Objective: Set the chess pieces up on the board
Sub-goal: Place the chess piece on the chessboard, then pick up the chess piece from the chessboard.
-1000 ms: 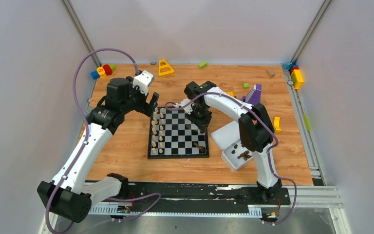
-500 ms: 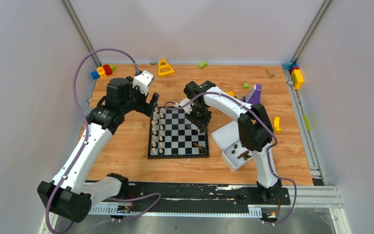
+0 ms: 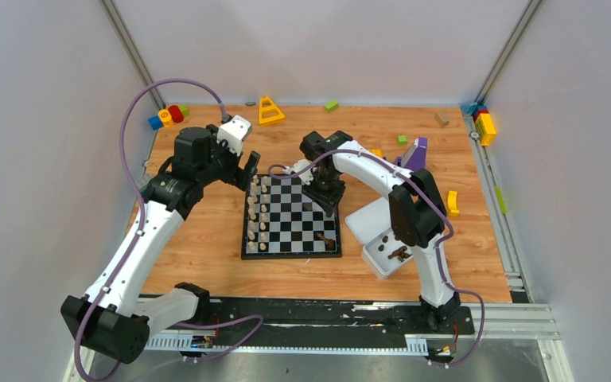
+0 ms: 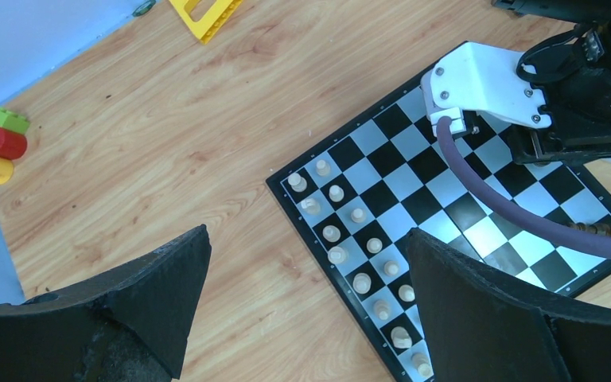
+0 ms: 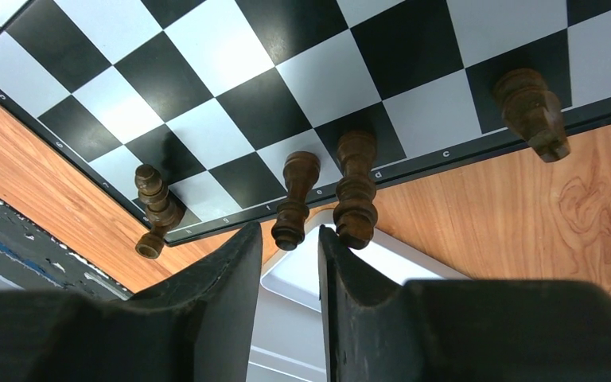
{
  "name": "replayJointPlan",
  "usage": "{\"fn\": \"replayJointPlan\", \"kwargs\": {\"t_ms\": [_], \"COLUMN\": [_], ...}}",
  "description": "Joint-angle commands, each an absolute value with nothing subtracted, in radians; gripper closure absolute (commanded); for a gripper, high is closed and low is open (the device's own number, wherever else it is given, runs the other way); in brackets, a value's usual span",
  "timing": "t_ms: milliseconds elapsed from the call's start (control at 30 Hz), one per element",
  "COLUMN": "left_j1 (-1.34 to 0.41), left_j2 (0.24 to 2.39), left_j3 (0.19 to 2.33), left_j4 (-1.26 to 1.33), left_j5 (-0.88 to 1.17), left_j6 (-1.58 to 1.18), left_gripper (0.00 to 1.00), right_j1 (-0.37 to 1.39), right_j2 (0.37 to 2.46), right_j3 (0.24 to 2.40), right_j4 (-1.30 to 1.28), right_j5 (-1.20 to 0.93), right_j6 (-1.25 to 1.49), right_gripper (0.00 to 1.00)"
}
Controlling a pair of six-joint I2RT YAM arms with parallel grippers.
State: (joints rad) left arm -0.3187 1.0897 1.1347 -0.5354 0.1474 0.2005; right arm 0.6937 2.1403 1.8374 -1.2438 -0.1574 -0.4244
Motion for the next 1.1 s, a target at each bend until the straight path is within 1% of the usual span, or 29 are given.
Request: {"fn": "replayJointPlan", "kwargs": {"t_ms": [0,233,333,467,567,700,833,900,967,1000,1033,1067], "left_j1": [-0.314,-0.314,-0.314,-0.314,-0.314,-0.314,-0.314,-0.314,-0.314,-0.314,-0.316,-0.317], "left_j2": [1.067,1.071,1.077,1.087,1.089,1.087,1.086,1.086,1.087,1.091,1.096,1.106], "left_j3": [1.144,1.137,1.13,1.113,1.102,1.091,1.082,1.06,1.029,1.018,0.993,0.978], "left_j4": [-0.508,-0.5,-0.496,-0.497,-0.497,-0.489,-0.482,-0.486,-0.49,-0.487,-0.484,-0.474], "left_j5": [0.143,0.138,0.142,0.17,0.201,0.222,0.239,0.323,0.466,0.571,0.622,0.706], "left_j6": [0.221,0.229,0.229,0.232,0.242,0.251,0.27,0.305,0.356,0.398,0.421,0.471], "left_gripper": [0.0,0.0,0.0,0.0,0.0,0.0,0.0,0.0,0.0,0.0,0.01,0.03], "right_j1": [0.702,0.702,0.703,0.703,0.703,0.704,0.709,0.711,0.712,0.712,0.712,0.712], "right_j2": [2.132,2.056,1.965,1.804,1.725,1.688,1.688,1.689,1.688,1.686,1.685,1.68], "right_j3": [1.884,1.832,1.749,1.57,1.448,1.361,1.32,1.308,1.296,1.292,1.286,1.28], "right_j4": [-1.259,-1.253,-1.193,-1.066,-0.986,-0.93,-0.882,-0.865,-0.846,-0.838,-0.831,-0.829], "right_j5": [-0.175,-0.213,-0.268,-0.368,-0.414,-0.463,-0.478,-0.486,-0.493,-0.494,-0.497,-0.5], "right_j6": [-0.421,-0.393,-0.4,-0.431,-0.443,-0.442,-0.436,-0.431,-0.421,-0.416,-0.411,-0.408], "right_gripper": [0.65,0.64,0.63,0.61,0.56,0.47,0.45,0.45,0.47,0.48,0.48,0.48]}}
